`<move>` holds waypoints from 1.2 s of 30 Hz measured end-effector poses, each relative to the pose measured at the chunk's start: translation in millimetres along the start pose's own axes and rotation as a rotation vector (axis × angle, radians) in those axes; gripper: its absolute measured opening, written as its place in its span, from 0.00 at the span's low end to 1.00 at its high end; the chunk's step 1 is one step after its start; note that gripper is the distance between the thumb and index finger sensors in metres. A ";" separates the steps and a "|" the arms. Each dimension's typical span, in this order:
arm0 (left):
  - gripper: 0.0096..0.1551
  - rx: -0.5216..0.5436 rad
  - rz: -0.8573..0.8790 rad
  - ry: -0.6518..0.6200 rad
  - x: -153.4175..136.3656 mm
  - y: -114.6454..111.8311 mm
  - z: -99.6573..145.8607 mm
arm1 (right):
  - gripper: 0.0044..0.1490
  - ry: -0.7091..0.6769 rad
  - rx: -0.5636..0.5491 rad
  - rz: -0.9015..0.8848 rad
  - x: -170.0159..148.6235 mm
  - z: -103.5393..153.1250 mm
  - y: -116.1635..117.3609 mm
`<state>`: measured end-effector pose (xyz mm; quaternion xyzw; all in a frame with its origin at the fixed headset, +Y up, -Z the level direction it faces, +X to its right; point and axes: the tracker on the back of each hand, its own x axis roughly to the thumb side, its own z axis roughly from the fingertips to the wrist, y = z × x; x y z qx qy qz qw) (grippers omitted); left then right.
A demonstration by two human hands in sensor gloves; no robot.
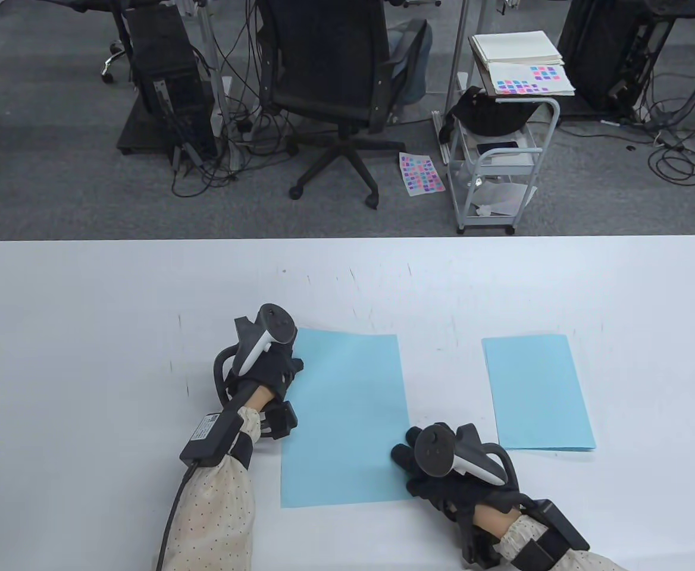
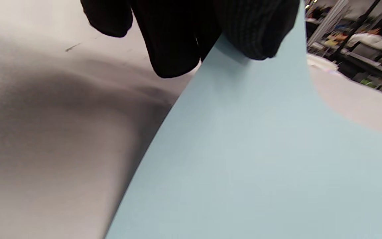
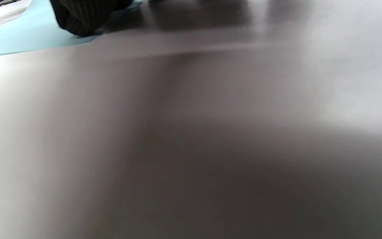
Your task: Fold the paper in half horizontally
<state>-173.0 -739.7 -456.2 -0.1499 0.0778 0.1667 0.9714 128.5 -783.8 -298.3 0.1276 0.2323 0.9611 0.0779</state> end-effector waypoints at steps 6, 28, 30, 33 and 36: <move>0.22 0.111 0.091 -0.082 -4.9 10.4 29.8 | 0.40 0.004 0.004 -0.007 -0.2 0.2 0.5; 0.22 0.062 -0.054 -0.202 -32.1 -2.3 111.4 | 0.42 0.022 0.030 0.011 1.9 0.2 -0.3; 0.22 0.056 -0.080 -0.200 -35.6 -7.6 115.8 | 0.42 0.023 0.029 0.011 2.0 0.0 -0.3; 0.22 0.051 -0.086 -0.198 -40.6 -13.1 120.0 | 0.41 0.029 0.028 0.001 1.8 0.4 0.4; 0.22 0.037 -0.093 -0.200 -44.6 -18.8 123.6 | 0.41 0.034 0.025 -0.007 1.9 0.8 1.1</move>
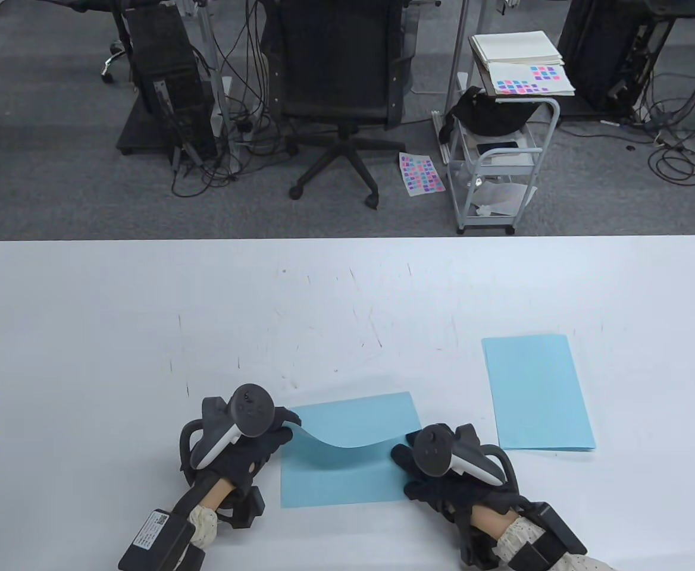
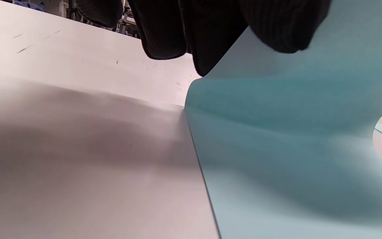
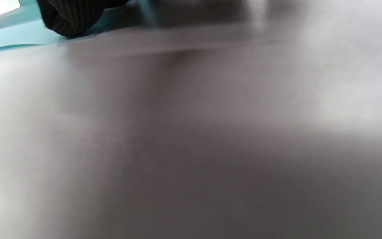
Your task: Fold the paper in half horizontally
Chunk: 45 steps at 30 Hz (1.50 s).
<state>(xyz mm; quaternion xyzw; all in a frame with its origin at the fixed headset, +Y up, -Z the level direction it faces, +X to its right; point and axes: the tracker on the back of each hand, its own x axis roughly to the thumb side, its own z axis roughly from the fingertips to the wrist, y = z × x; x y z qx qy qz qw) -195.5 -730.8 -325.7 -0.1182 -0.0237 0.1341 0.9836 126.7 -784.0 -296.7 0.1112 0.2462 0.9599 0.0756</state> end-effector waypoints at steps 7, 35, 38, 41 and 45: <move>0.23 -0.025 -0.045 -0.025 0.3 -10.1 4.8 | 0.39 0.016 -0.014 -0.023 -0.8 0.8 1.2; 0.29 -0.137 -0.387 -0.086 15.3 -37.2 7.6 | 0.39 0.051 -0.019 -0.011 2.3 0.3 1.9; 0.28 -0.145 -0.358 -0.069 14.8 -38.8 8.2 | 0.39 0.050 -0.020 -0.013 2.1 0.2 2.2; 0.40 -0.196 -0.335 -0.058 15.3 -44.6 7.4 | 0.39 0.049 -0.021 -0.013 1.9 0.1 2.4; 0.49 -0.218 -0.447 -0.069 19.2 -51.3 7.1 | 0.39 0.049 -0.024 -0.013 1.7 0.1 2.6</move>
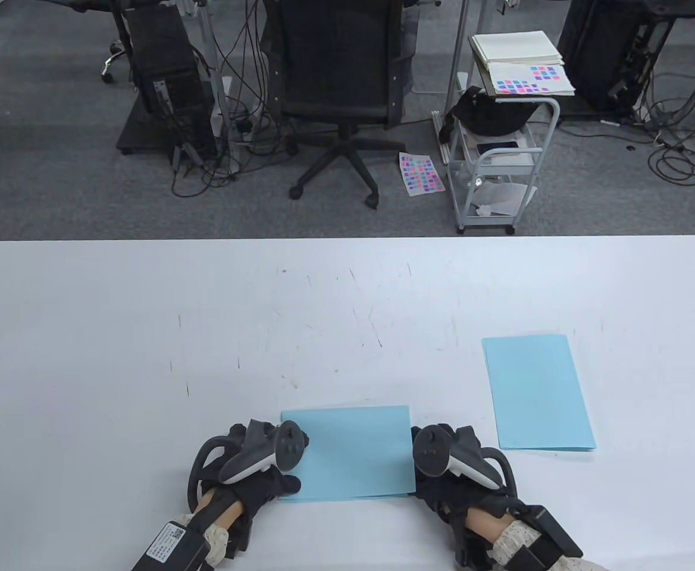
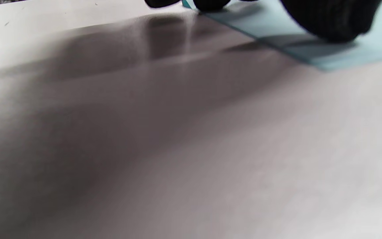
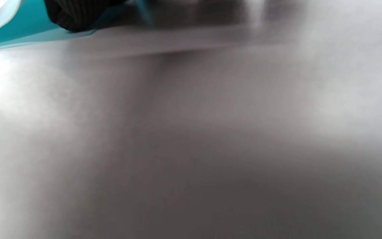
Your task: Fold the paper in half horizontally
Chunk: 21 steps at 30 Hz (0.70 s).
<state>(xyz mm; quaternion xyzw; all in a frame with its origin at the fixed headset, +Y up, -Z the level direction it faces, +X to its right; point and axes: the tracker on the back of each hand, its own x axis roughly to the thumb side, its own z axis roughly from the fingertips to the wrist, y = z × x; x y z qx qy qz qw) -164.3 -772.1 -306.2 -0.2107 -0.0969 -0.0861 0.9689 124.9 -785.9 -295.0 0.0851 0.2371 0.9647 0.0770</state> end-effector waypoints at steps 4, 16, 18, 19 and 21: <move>0.52 -0.015 0.016 -0.006 -2.4 -2.4 -0.4 | 0.39 0.000 -0.002 -0.003 -0.2 0.1 0.2; 0.47 -0.064 0.040 -0.017 -8.7 -7.4 -1.4 | 0.39 0.000 -0.009 -0.015 -1.1 0.6 0.5; 0.47 -0.064 0.034 -0.012 -8.1 -7.2 -1.0 | 0.40 0.014 -0.061 -0.016 -2.6 2.1 -2.7; 0.47 -0.060 0.024 -0.009 -7.7 -7.1 -0.6 | 0.40 0.022 -0.081 -0.018 -4.2 3.0 -5.0; 0.47 -0.052 0.006 -0.007 -6.7 -7.1 -0.2 | 0.40 0.039 -0.100 -0.032 -7.9 4.8 -13.0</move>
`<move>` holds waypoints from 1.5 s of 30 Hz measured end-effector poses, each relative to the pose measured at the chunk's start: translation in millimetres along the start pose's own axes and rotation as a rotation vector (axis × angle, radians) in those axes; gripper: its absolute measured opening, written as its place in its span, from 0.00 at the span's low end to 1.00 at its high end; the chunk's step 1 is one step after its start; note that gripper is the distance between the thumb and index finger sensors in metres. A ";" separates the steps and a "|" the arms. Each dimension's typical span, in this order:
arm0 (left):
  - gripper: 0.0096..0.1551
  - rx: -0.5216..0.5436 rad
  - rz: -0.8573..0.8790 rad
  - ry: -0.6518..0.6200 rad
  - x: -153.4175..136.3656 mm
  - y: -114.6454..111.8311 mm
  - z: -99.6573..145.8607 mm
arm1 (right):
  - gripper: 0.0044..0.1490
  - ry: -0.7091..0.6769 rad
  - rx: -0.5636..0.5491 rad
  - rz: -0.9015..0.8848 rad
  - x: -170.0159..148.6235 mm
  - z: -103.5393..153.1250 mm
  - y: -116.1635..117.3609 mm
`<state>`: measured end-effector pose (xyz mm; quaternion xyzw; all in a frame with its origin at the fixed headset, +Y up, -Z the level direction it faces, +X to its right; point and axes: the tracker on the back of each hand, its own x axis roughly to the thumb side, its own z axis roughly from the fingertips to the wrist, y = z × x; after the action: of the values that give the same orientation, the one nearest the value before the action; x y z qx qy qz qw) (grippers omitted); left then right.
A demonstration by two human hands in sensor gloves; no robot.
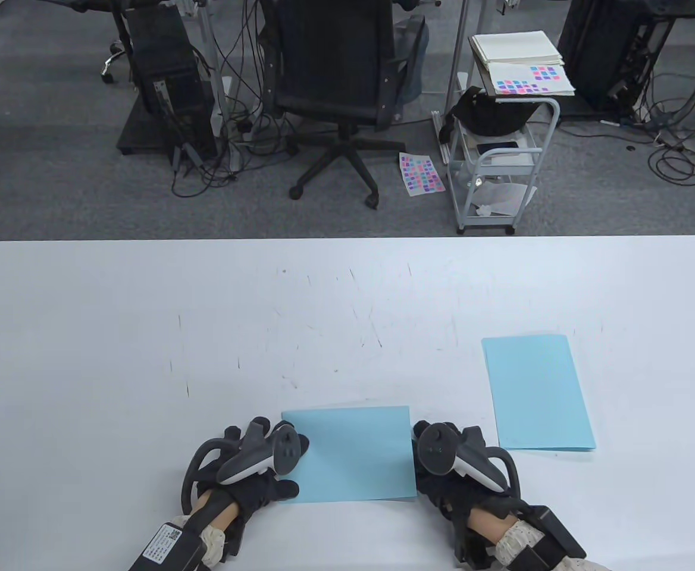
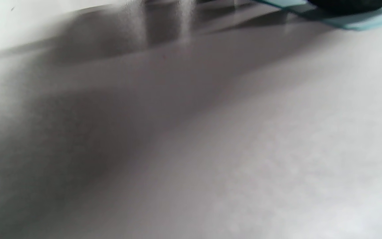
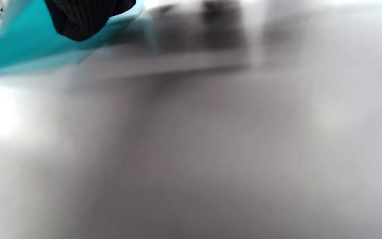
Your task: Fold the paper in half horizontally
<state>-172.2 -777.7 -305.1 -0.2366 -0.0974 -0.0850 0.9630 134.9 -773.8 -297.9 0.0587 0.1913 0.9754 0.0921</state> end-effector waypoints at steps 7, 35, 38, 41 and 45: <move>0.47 -0.006 0.014 -0.001 -0.1 0.2 -0.4 | 0.38 0.092 -0.156 0.005 0.7 2.1 -38.1; 0.48 -0.005 0.020 -0.015 2.8 -0.5 -2.7 | 0.40 -0.145 0.055 0.161 127.4 -52.2 11.4; 0.48 -0.002 0.016 -0.012 2.7 -0.4 -3.0 | 0.41 -0.143 0.052 0.160 127.4 -52.5 13.2; 0.47 -0.004 0.017 -0.009 2.9 -0.4 -2.7 | 0.41 -0.138 0.062 0.166 127.0 -52.9 12.6; 0.47 -0.004 0.008 -0.004 3.2 0.0 -2.7 | 0.41 -0.129 0.066 0.167 124.5 -53.3 10.7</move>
<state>-168.7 -779.4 -306.7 -0.2392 -0.0982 -0.0807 0.9626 3.7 -777.7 -332.9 0.1399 0.2114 0.9671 0.0207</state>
